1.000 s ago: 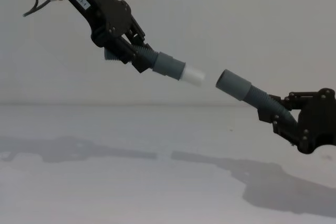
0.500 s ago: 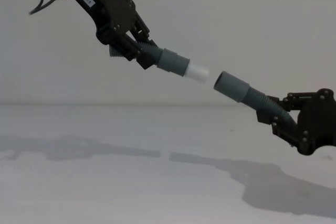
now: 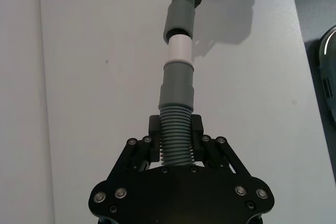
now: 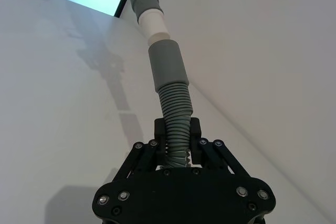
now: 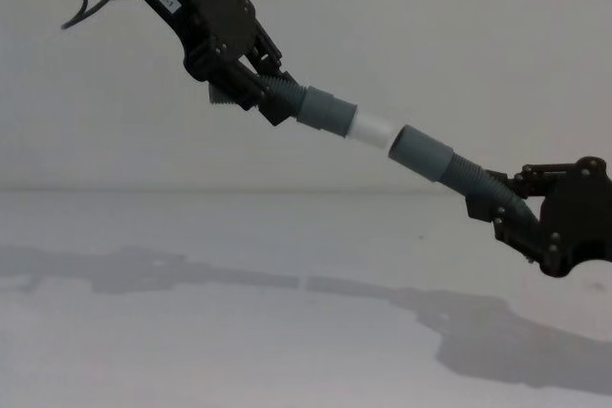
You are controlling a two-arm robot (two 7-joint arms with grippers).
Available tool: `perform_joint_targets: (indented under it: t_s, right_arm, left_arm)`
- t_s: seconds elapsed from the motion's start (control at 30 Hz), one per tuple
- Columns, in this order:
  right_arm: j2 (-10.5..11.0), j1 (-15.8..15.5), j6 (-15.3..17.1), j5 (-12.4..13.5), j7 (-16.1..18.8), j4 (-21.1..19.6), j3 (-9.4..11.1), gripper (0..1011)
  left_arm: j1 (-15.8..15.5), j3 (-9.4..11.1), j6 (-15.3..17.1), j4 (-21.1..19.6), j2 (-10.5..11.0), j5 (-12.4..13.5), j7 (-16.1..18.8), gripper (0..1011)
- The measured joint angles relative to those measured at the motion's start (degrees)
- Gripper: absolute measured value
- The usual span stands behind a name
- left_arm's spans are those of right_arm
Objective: Use both hands to pick up one end of the pipe from the table, align the ends, and insert them.
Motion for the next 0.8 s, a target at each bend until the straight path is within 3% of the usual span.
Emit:
perform_joint_targets:
  t_s: [0.8]
  right_arm:
    - [0.1,0.2,-1.1,-0.1,0.0,0.1,0.2,225]
  left_arm:
    - [-1.1,1.7,-0.2,0.7,-0.6,-0.2,0.0,301]
